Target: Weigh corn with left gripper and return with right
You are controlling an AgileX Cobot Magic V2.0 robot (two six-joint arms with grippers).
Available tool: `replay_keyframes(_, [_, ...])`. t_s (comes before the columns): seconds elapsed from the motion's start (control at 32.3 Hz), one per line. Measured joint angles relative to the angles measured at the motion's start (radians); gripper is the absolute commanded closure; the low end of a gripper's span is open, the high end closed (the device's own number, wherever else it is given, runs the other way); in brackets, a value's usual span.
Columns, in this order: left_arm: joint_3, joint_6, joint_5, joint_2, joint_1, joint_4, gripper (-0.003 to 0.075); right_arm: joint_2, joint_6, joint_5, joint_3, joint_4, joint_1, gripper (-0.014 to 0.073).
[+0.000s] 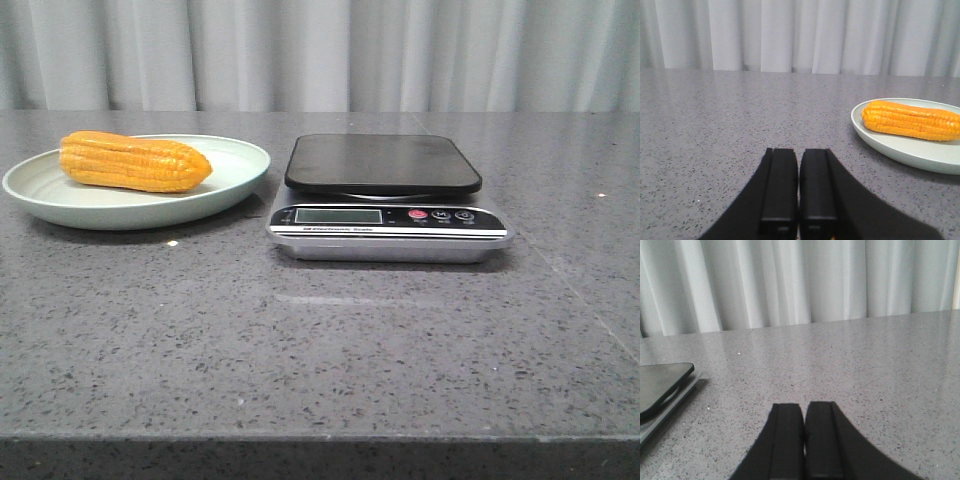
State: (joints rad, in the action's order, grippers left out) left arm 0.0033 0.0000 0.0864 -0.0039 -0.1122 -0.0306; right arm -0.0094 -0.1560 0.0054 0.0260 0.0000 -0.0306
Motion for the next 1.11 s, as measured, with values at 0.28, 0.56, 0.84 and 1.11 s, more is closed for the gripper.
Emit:
replay_keyframes(0.28, [0.000,0.000,0.000,0.000,0.000,0.000,0.0586,0.000,0.044,-0.026,0.000,0.000,0.000,0.0433])
replay_keyframes(0.56, [0.000,0.000,0.000,0.000,0.000,0.000,0.0586,0.000,0.057,-0.032,0.000,0.005,0.000,0.0433])
replay_keyframes(0.84, [0.000,0.000,0.000,0.000,0.000,0.000,0.0586,0.000,0.060,-0.033,0.000,0.005,0.000,0.0433])
replay_keyframes(1.11, [0.000,0.000,0.000,0.000,0.000,0.000,0.0586,0.000,0.060,-0.033,0.000,0.007,0.000,0.0433])
